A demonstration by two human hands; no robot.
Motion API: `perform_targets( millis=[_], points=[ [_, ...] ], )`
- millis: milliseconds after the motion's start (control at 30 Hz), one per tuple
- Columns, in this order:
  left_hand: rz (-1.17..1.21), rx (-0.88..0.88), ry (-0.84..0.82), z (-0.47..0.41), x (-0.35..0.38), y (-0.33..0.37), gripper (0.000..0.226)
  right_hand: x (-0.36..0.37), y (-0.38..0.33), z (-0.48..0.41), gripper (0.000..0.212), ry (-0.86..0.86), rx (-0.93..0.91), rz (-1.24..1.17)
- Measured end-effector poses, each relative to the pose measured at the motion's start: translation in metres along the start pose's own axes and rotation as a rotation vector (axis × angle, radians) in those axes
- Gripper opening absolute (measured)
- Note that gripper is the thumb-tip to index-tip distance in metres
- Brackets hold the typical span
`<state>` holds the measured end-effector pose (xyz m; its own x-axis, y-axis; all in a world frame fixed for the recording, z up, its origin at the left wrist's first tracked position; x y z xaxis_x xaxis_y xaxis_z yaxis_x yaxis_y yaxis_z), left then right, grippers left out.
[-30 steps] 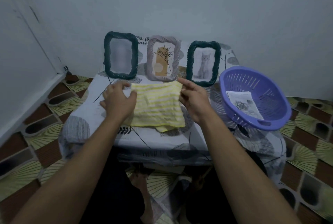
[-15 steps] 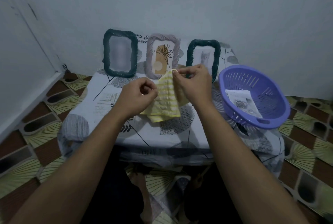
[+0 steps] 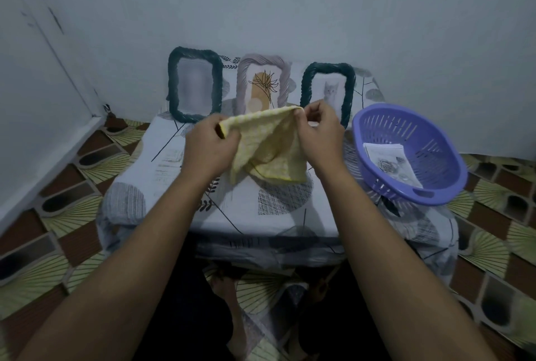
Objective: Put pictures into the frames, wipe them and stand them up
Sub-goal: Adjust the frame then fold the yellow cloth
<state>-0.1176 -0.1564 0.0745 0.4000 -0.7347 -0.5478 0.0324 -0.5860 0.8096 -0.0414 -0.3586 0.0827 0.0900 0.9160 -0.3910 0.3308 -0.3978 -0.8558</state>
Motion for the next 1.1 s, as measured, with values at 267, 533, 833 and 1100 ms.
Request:
perform_targets(
  millis=[267, 533, 833, 1100],
  points=[
    [0.389, 0.001, 0.141, -0.031, -0.025, 0.003, 0.012, 0.029, 0.02, 0.017, 0.029, -0.512, -0.005, -0.023],
    [0.415, 0.006, 0.156, -0.041, -0.036, -0.012, 0.011, 0.032, 0.043, 0.03, 0.006, -0.563, 0.013, 0.179],
    [0.493, -0.116, 0.188, -0.038, -0.034, -0.032, 0.023, -0.008, 0.04, 0.012, 0.017, -0.075, 0.225, -0.46],
    [0.698, -0.209, 0.187, -0.041, -0.037, -0.042, 0.019, -0.021, 0.018, 0.002, 0.011, -0.037, 0.246, -0.788]
  ],
)
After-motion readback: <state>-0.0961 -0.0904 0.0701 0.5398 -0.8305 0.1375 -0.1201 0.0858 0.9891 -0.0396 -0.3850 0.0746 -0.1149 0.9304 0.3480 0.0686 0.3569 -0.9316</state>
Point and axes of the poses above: each hand's wrist, its own z-axis away from the middle knuckle, its own x-axis out of the palm, y = z × x, the point moved 5 cm from there along -z, towards the middle knuckle, and after that the axes turned 7 degrees about -y, right-handed, at the moved point
